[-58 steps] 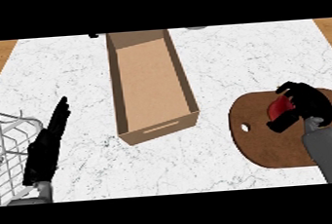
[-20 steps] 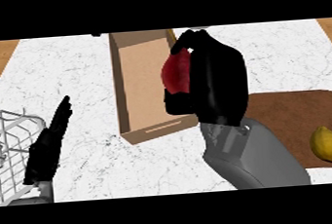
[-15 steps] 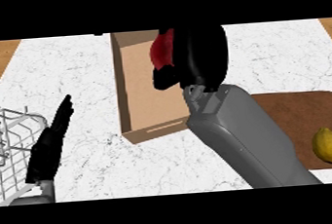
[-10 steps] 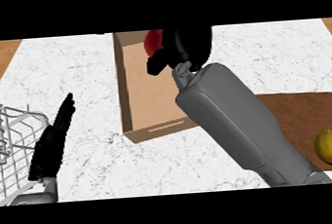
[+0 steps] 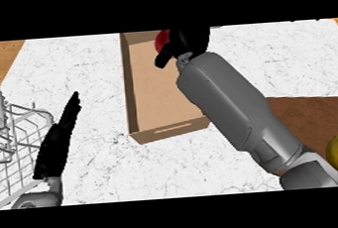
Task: Pick the pear from the cutting board and place it in the cardboard box
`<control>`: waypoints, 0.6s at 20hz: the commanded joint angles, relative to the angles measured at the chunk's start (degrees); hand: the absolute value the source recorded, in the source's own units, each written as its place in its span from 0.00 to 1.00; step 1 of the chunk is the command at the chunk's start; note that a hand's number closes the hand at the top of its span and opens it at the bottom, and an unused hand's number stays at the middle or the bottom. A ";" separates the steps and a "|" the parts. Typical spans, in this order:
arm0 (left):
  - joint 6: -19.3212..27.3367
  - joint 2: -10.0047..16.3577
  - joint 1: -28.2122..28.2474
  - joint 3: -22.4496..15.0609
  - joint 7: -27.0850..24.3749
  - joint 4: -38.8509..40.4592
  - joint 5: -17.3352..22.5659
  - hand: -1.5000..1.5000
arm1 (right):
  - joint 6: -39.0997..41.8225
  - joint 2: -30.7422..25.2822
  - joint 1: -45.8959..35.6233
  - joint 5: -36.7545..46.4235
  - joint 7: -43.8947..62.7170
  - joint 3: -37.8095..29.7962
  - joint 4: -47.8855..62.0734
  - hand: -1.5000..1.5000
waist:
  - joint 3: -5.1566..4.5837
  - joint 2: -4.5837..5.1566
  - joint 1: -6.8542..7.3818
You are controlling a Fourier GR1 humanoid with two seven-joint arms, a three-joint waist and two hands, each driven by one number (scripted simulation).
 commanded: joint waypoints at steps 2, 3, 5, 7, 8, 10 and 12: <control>-0.16 1.70 1.35 1.92 -1.18 2.20 -0.32 0.50 | -7.50 0.02 -1.48 -6.15 -3.43 -0.43 9.35 0.00 | -0.11 0.49 1.58; -2.23 2.80 2.08 2.58 0.61 -1.75 1.94 0.50 | -7.52 0.02 -2.28 -6.51 -4.89 -1.04 11.36 0.00 | -0.08 0.29 1.58; -1.37 1.60 -1.04 1.29 1.48 0.42 0.41 0.50 | -9.30 0.03 -3.78 -8.50 -6.99 -0.72 13.84 0.00 | -0.09 0.58 1.91; 0.50 0.34 -1.42 0.14 0.19 2.48 -1.77 0.50 | -12.72 0.03 -4.25 -10.28 -8.25 -0.96 14.30 0.00 | -0.10 0.64 1.81; -0.18 1.29 0.74 1.24 -1.47 1.24 -0.62 0.50 | -14.33 0.03 -3.63 -11.29 -9.85 -1.37 13.66 0.00 | -0.09 0.41 1.62; -0.65 1.21 0.74 1.01 2.02 -1.04 0.15 0.50 | -21.87 0.03 -1.71 -11.09 -12.59 -2.43 13.11 0.00 | -0.03 0.47 2.00; -0.12 0.92 0.18 0.77 1.38 -0.02 -0.47 0.50 | -27.10 0.03 -2.07 -11.58 -15.11 -5.29 12.76 0.00 | -0.01 0.52 0.99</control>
